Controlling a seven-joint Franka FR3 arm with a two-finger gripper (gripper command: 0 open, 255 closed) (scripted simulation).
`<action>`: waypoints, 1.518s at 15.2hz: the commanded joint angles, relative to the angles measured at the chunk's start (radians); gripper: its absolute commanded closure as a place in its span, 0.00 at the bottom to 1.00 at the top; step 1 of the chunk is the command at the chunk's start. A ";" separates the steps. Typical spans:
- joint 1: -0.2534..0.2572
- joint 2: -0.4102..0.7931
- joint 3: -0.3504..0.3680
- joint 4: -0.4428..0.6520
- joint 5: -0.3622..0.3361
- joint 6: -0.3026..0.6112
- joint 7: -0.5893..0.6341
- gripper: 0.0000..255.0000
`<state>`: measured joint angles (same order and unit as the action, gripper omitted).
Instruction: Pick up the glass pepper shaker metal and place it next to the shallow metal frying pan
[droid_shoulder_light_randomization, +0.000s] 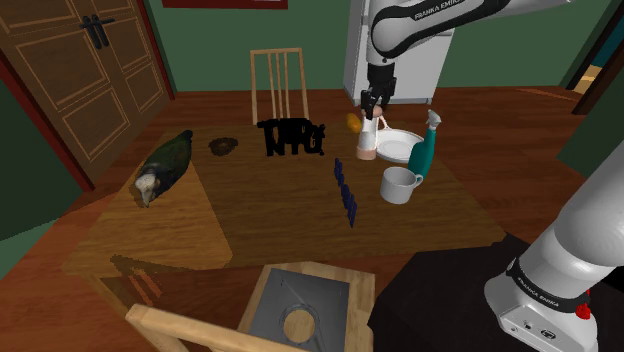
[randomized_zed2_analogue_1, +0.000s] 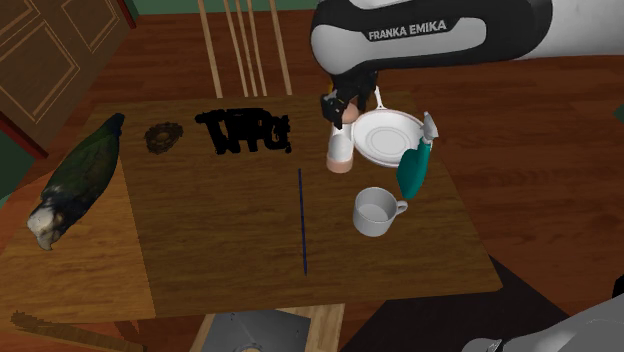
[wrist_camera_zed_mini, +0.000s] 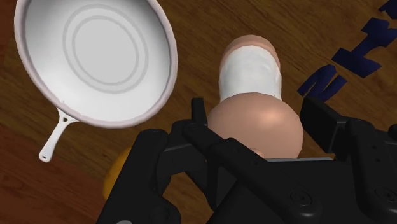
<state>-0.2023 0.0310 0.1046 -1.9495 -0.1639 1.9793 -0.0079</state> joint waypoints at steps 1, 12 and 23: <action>-0.001 0.005 -0.001 -0.022 -0.003 0.027 0.004 1.00; -0.001 0.044 -0.002 -0.093 -0.017 0.135 0.025 1.00; -0.001 0.044 -0.002 -0.093 -0.017 0.135 0.025 0.00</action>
<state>-0.2038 0.0747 0.1022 -2.0426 -0.1810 2.1147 0.0167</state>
